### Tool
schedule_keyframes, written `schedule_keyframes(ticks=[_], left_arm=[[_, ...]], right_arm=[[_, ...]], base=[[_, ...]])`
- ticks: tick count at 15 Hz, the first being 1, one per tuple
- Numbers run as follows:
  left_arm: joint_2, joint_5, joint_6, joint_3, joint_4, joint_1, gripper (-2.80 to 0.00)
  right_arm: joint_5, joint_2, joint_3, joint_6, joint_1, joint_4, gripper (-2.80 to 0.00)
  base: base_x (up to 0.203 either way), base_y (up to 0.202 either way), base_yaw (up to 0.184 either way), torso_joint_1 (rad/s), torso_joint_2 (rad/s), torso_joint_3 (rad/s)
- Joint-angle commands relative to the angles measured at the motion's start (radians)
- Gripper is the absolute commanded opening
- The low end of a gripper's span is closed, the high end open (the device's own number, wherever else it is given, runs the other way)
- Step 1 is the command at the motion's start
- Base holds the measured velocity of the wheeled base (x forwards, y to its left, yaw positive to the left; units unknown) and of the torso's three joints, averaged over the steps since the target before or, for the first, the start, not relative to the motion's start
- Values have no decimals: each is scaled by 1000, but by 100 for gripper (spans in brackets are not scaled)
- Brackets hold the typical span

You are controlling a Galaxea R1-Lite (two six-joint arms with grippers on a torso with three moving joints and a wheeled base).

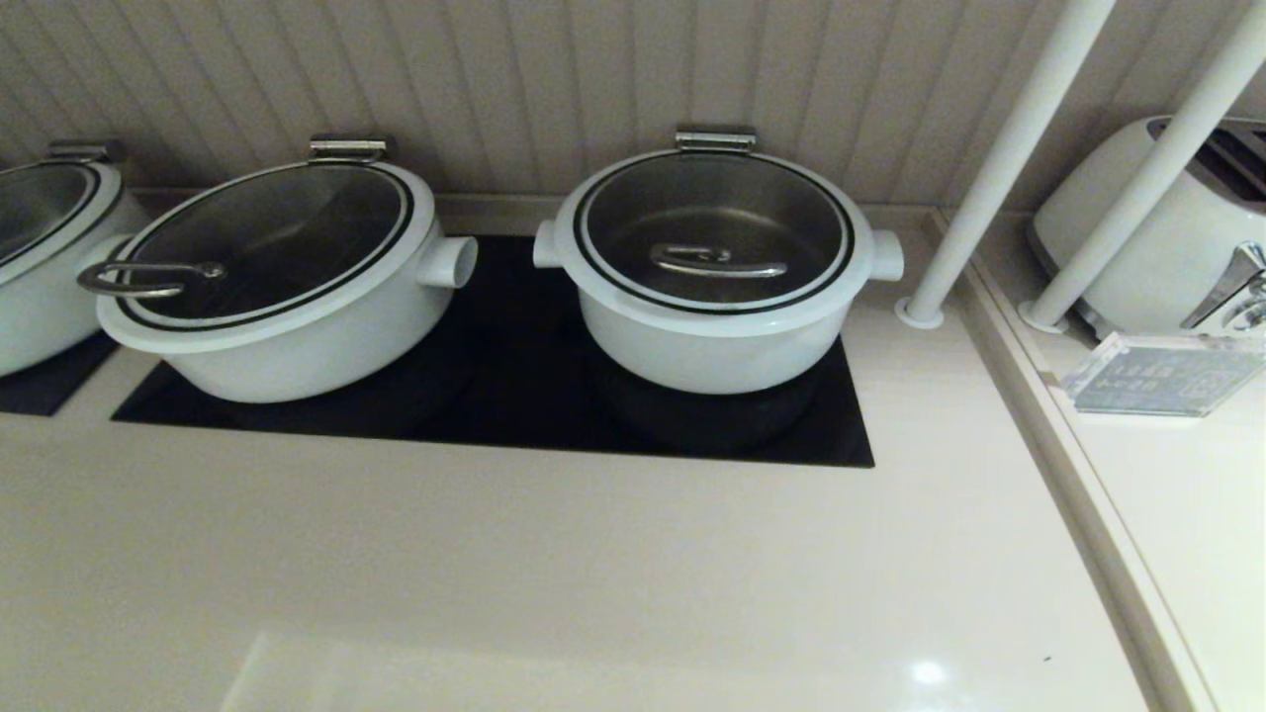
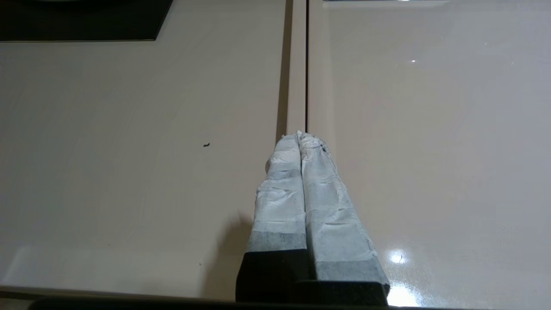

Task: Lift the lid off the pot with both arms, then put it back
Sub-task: Open the food pot lid a small opening with the right arm

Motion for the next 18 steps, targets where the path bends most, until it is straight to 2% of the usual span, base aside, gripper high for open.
schedule_keyframes(ticks=[1,4,6,8,10,13,15,18], left_arm=[[0,0,0,0,0,0,-280],[0,0,0,0,0,0,-280],[0,0,0,0,0,0,-280],[0,0,0,0,0,0,-280],[0,0,0,0,0,0,-280],[0,0,0,0,0,0,-280],[0,0,0,0,0,0,-280],[0,0,0,0,0,0,-280]], right_arm=[[0,1,0,1,0,-1,-280],[2,1,3,-1,0,-3,-280],[12,1,-1,-52,0,-21,-280],[47,1,-18,-58,0,-45,-280],[53,1,-75,-55,0,-26,-280],[65,16,-201,-56,1,84,-280],[80,98,-262,-57,1,105,-280],[137,287,-361,-73,6,58,-280]], base=[[0,0,0,0,0,0],[0,0,0,0,0,0],[0,0,0,0,0,0],[0,0,0,0,0,0],[0,0,0,0,0,0],[0,0,0,0,0,0],[0,0,0,0,0,0],[0,0,0,0,0,0]])
